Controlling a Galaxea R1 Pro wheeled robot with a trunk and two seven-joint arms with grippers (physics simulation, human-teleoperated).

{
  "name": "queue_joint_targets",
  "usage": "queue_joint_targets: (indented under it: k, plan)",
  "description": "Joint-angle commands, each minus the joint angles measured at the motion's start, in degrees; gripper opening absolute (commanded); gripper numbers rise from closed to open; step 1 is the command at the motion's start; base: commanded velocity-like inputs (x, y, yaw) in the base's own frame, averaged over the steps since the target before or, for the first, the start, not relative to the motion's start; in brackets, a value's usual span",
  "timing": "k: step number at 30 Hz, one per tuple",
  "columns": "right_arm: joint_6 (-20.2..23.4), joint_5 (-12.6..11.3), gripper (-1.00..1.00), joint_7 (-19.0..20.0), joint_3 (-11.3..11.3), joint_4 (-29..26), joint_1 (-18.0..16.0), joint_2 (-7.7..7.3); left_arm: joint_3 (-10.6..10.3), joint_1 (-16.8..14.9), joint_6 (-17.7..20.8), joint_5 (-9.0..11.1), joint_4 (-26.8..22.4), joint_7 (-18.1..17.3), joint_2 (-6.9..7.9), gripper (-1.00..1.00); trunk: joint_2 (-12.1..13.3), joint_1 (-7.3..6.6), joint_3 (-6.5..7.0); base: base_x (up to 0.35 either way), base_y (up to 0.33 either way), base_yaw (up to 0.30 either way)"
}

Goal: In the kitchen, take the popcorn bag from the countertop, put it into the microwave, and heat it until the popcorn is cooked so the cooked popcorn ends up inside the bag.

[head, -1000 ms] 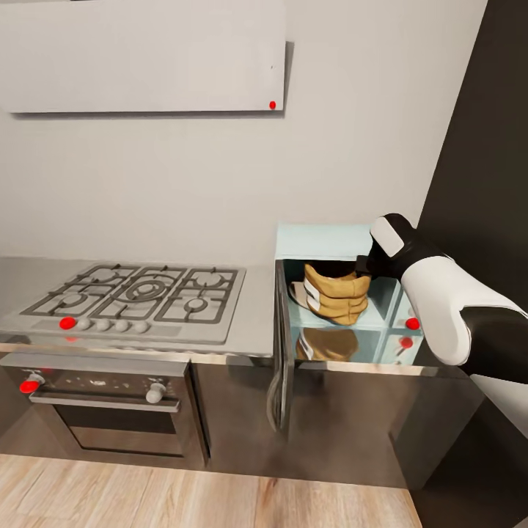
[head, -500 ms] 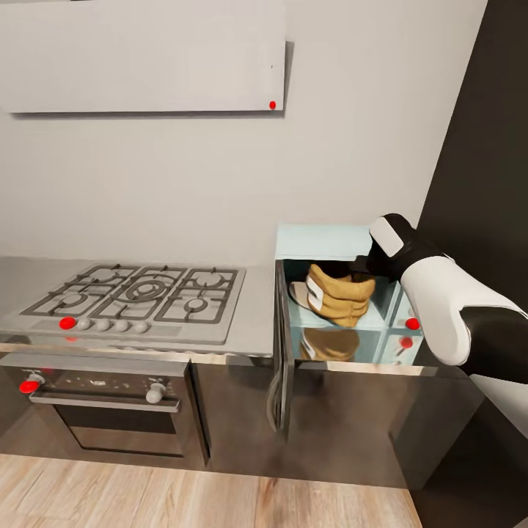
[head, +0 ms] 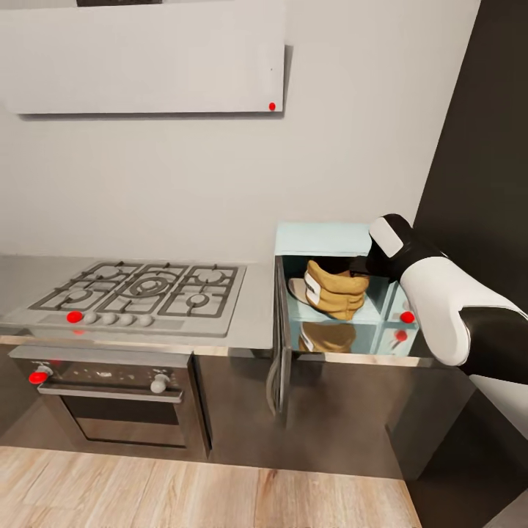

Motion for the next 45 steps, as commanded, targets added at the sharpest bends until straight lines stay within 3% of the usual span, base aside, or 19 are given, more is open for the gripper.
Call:
queue_joint_targets:
  k: [1,15,21,45]
  plan:
    - [0.14,-0.56,1.00,-0.49,0.04,-0.07,-0.02,-0.01,0.24,-0.04,-0.18,-0.01,0.04,-0.02,-0.04,1.00,-0.03,0.00,-0.06,-0.006,0.000,0.000]
    - [0.14,-1.07,1.00,-0.21,-0.64,-0.88,-0.27,-0.10,0.24,-0.04,-0.19,0.21,0.04,-0.02,0.12,1.00,-0.03,0.00,-0.06,0.000,0.000,0.000]
    - [0.14,-1.13,1.00,2.57,-0.72,-0.90,-0.28,-0.38,0.24,-0.04,-0.19,0.25,0.04,-0.02,0.14,1.00,-0.03,0.00,-0.06,0.000,0.000,0.000]
    - [0.14,-1.18,1.00,4.30,-0.85,-1.12,-1.23,-0.27,0.30,-0.04,-0.19,0.58,0.04,-0.02,0.22,1.00,-0.03,0.00,-0.06,-0.046,0.000,0.000]
